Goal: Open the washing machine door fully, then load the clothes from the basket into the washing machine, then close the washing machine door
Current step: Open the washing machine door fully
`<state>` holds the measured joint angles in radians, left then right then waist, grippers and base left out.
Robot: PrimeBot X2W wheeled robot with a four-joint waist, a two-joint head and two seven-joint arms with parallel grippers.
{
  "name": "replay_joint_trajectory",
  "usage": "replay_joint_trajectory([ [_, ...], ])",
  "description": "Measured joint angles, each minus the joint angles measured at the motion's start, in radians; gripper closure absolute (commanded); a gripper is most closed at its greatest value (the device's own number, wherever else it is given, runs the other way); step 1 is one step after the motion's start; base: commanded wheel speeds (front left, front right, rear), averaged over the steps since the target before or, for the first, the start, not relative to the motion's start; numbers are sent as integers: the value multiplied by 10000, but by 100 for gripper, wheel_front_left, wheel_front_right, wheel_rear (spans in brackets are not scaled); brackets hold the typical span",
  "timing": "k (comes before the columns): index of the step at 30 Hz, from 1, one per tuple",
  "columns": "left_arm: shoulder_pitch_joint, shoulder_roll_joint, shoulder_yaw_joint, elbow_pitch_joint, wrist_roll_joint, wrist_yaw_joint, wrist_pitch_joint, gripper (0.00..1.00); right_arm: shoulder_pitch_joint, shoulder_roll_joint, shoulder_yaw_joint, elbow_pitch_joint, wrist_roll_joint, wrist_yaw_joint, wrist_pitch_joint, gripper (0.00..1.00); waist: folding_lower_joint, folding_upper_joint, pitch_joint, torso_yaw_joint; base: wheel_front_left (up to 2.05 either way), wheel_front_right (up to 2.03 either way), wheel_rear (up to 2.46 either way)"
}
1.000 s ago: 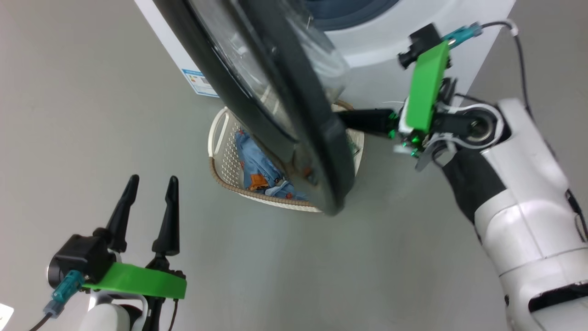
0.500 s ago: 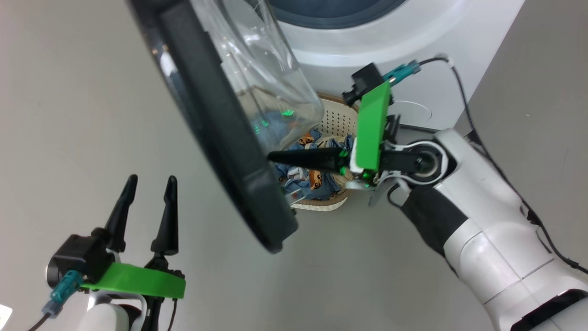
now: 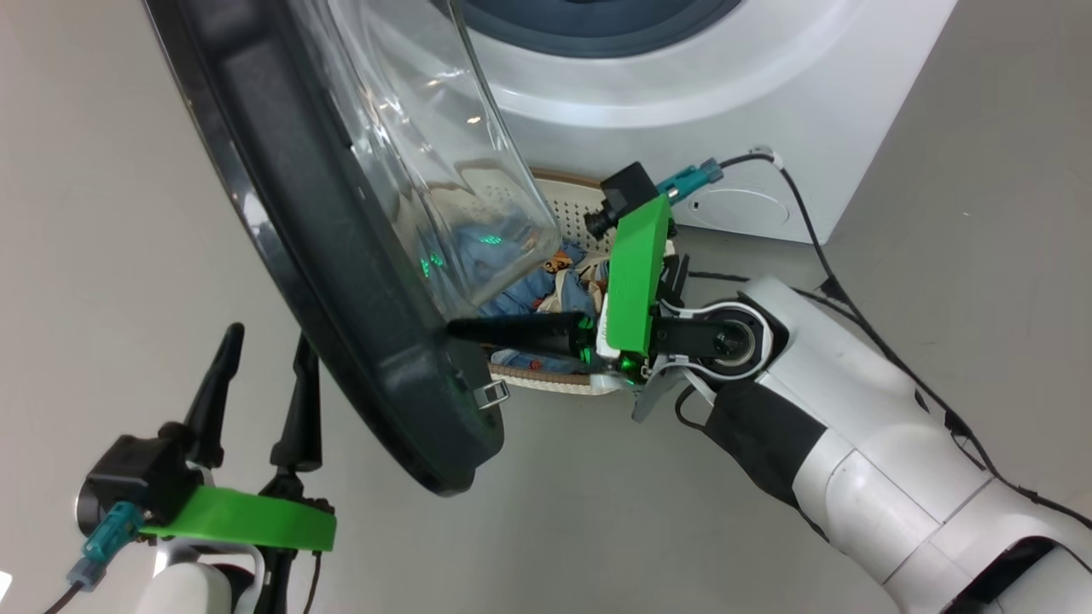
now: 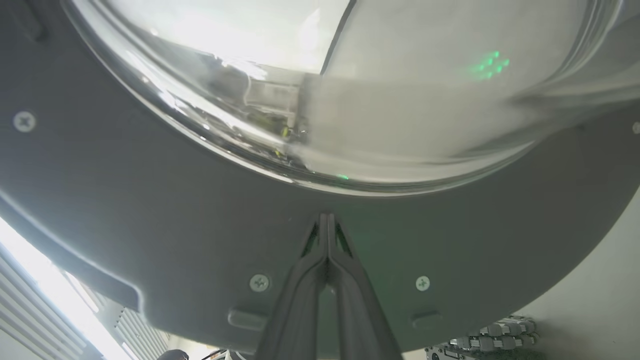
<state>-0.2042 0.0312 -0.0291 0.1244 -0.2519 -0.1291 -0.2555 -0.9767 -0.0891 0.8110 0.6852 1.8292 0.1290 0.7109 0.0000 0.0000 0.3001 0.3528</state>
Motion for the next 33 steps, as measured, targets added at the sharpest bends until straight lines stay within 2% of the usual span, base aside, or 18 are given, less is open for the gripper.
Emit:
replay_joint_trajectory([
  [7,9,0,157,2,4,0,0,0,-176,-23,192,-48,568,0,-518,100,0,0,-179,-194,0,0,0],
  [10,19,8,293,0,31,0,2,0,-165,-240,270,-265,738,0,-771,100,0,0,-293,-345,0,0,0],
  [17,230,194,468,-69,109,0,2,0,235,-1129,487,-1114,1486,0,-1505,100,0,0,-610,-788,0,0,0],
  [23,537,372,702,-150,194,0,0,0,917,-2268,905,-2000,1956,0,-2640,100,0,0,-974,-1295,0,0,0],
  [24,621,393,719,-163,196,0,0,0,1001,-2416,968,-2113,2082,0,-2824,90,0,0,-1030,-1366,0,0,0],
  [25,705,403,732,-163,203,0,0,0,1086,-2558,1051,-2205,2234,0,-3009,61,0,0,-1092,-1430,0,0,0],
  [26,797,414,756,-163,247,0,0,0,1187,-2708,1177,-2337,2305,0,-3149,51,0,0,-1158,-1494,0,0,0],
  [27,875,426,780,-161,295,0,0,0,1277,-2838,1294,-2451,2362,0,-3296,12,0,0,-1220,-1555,0,0,0],
  [28,944,443,813,-163,314,0,2,0,1375,-2943,1386,-2548,2420,0,-3524,0,0,0,-1280,-1619,0,0,0],
  [33,1184,495,982,-161,372,0,0,0,1648,-3469,1728,-3068,2500,0,-4811,0,0,0,-1574,-1913,0,0,0],
])
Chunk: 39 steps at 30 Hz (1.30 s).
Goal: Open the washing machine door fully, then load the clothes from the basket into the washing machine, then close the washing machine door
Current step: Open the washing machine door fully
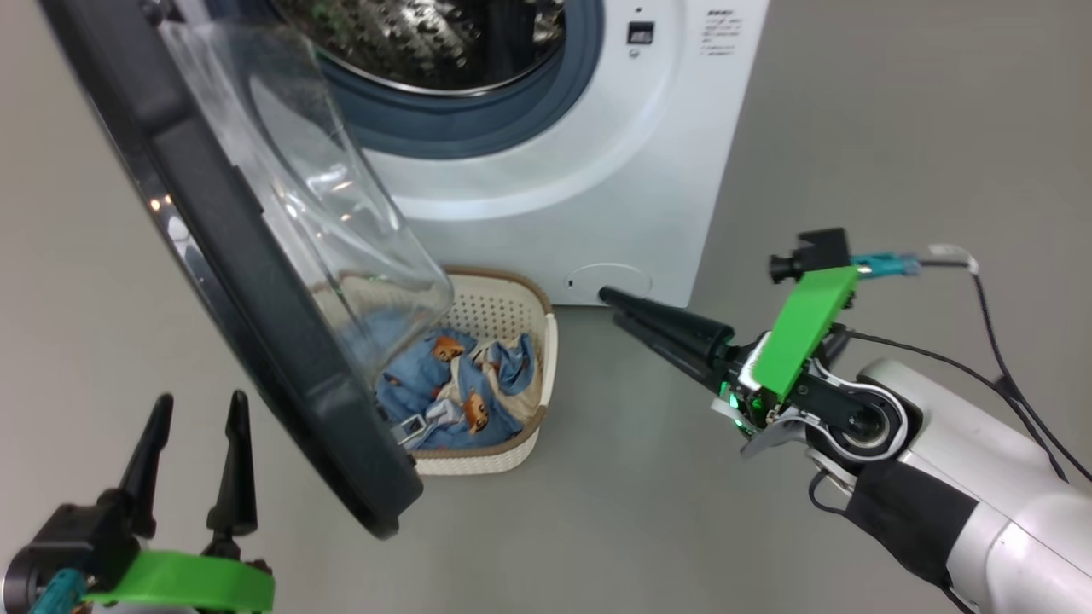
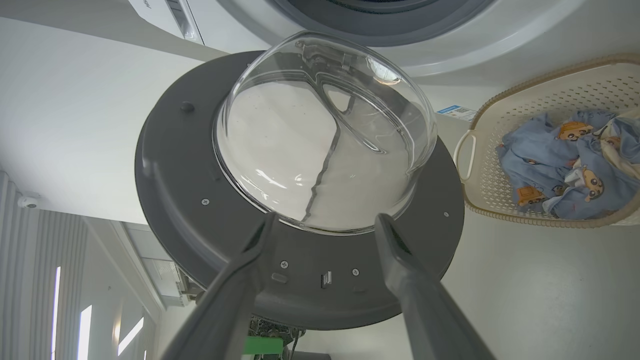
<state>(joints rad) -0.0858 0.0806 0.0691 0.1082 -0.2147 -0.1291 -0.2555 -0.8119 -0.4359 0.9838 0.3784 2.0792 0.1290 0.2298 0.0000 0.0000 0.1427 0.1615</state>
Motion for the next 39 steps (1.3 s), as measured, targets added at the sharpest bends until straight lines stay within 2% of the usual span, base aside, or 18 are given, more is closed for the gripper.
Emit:
replay_joint_trajectory([
  [11,391,-6,169,13,79,0,0,0,552,-642,25,-941,299,0,-2943,0,0,0,-437,-416,0,0,0],
  [16,474,-12,209,40,81,0,2,0,908,-872,-75,-1294,232,0,-3925,0,-1,0,-522,-464,0,0,0],
  [21,523,-25,257,42,88,0,2,0,1186,-1093,-451,-1432,-376,0,-4619,0,0,0,-565,-501,0,0,0],
  [26,686,-71,330,63,88,0,2,0,1755,-1085,-1137,-1444,-1206,0,-4784,0,0,0,-580,-582,0,0,0],
  [28,686,-96,337,61,88,0,2,0,2055,-1030,-1651,-1214,-1726,0,-4784,0,0,0,-586,-614,0,0,0],
  [31,689,-104,376,59,88,0,0,0,2452,-940,-2474,-763,-3279,0,-4790,0,0,0,-591,-664,0,0,0],
  [39,705,-167,470,46,107,0,0,0,3869,263,-5179,-140,-8092,0,-4796,0,-1,0,-621,-786,0,0,0],
])
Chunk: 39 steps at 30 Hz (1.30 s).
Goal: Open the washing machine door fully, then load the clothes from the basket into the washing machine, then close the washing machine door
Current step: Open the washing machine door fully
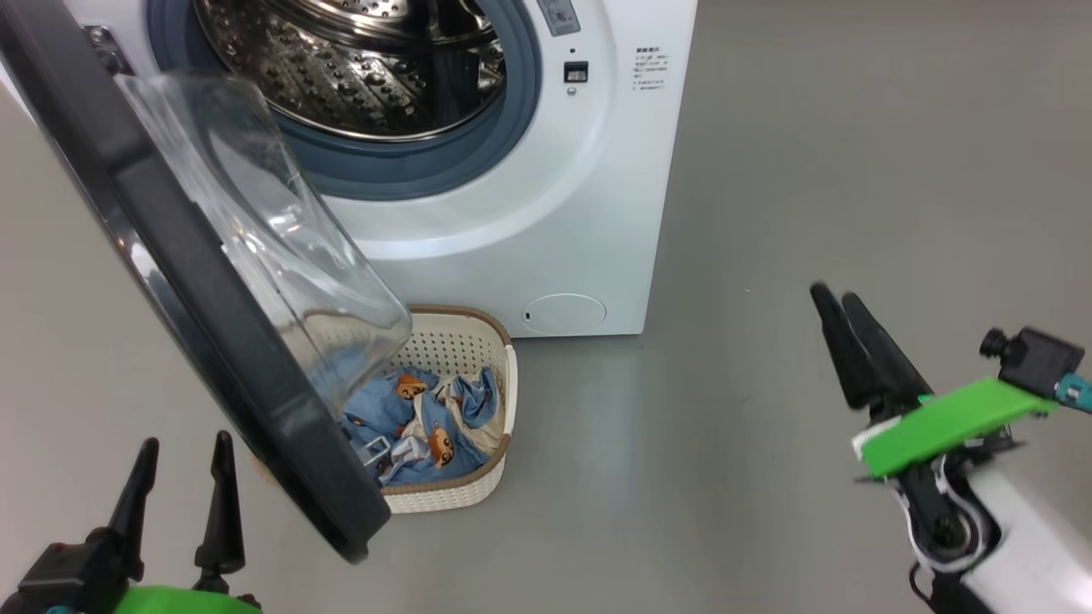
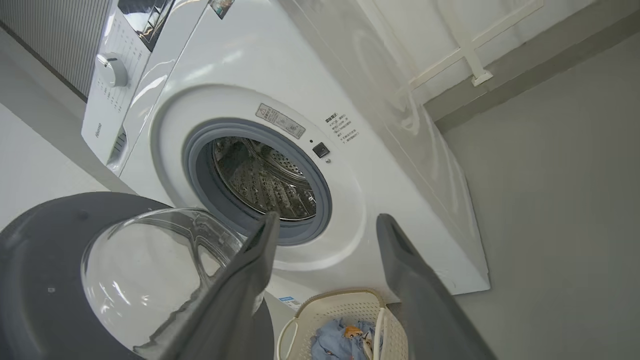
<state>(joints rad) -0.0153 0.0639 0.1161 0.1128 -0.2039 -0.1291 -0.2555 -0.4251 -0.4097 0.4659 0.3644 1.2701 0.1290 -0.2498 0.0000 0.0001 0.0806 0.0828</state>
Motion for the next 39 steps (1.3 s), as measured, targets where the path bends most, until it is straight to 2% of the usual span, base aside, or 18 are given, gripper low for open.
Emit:
replay_joint_trajectory([
  [6,160,-23,10,-69,69,0,2,0,1168,734,-1670,-345,-3726,2,0,0,0,0,-32,-43,0,0,0],
  [10,223,-54,0,-90,71,0,2,0,1951,1243,-2378,-702,-5185,2,0,0,0,0,-72,-56,0,0,0],
  [17,346,-104,38,-134,71,0,2,0,2853,1599,-3283,-1363,-7463,2,0,0,1,-1,-195,-125,0,0,0],
  [31,1074,-186,86,-525,171,0,2,0,4296,2268,-4652,-2290,-9530,2,0,0,0,0,-367,-152,0,0,0],
  [39,1549,-201,219,-836,169,0,2,0,4743,2690,-5283,-2801,-10333,2,0,0,1,0,-494,-135,0,0,0],
])
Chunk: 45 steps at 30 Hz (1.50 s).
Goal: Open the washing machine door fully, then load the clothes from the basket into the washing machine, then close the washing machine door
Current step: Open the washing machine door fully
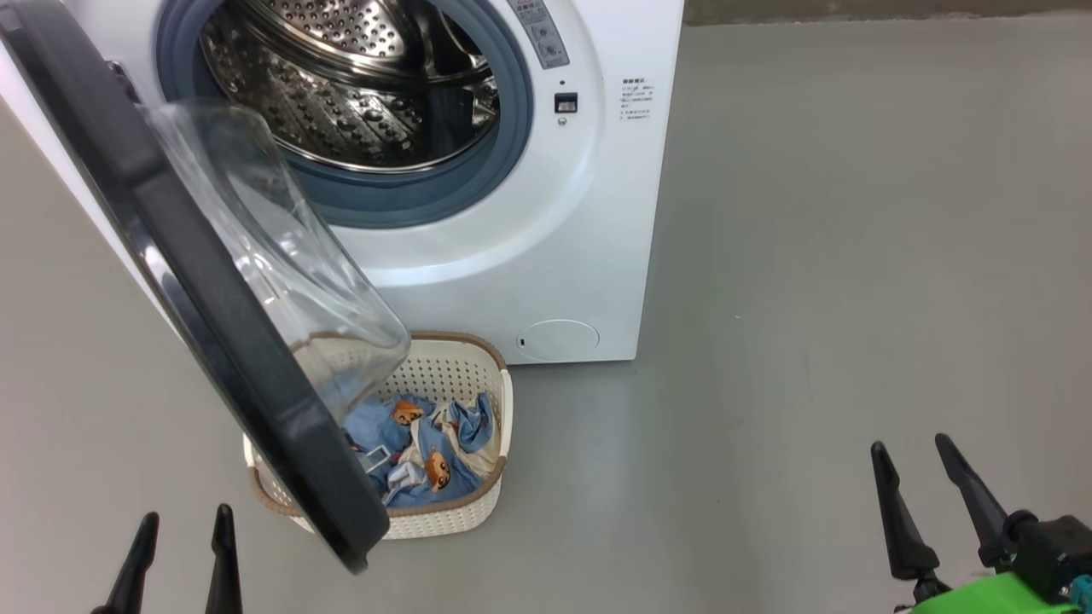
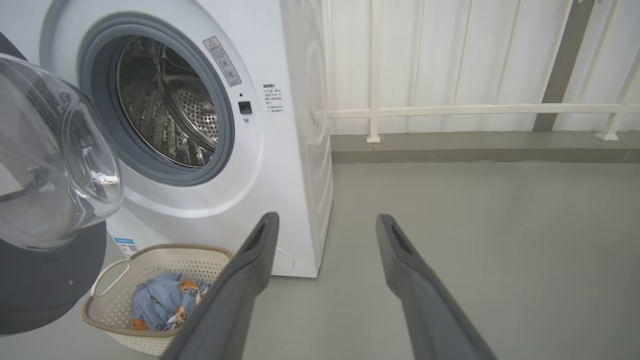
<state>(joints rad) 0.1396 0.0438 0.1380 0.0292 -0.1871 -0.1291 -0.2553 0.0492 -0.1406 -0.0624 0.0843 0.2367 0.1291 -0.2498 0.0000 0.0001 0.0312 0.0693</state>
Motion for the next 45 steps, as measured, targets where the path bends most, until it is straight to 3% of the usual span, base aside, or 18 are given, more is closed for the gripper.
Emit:
replay_joint_trajectory([
  [45,473,-4,-88,-238,-121,194,0,0,593,309,-163,23,-512,0,0,0,0,-1,-271,35,0,0,0],
])
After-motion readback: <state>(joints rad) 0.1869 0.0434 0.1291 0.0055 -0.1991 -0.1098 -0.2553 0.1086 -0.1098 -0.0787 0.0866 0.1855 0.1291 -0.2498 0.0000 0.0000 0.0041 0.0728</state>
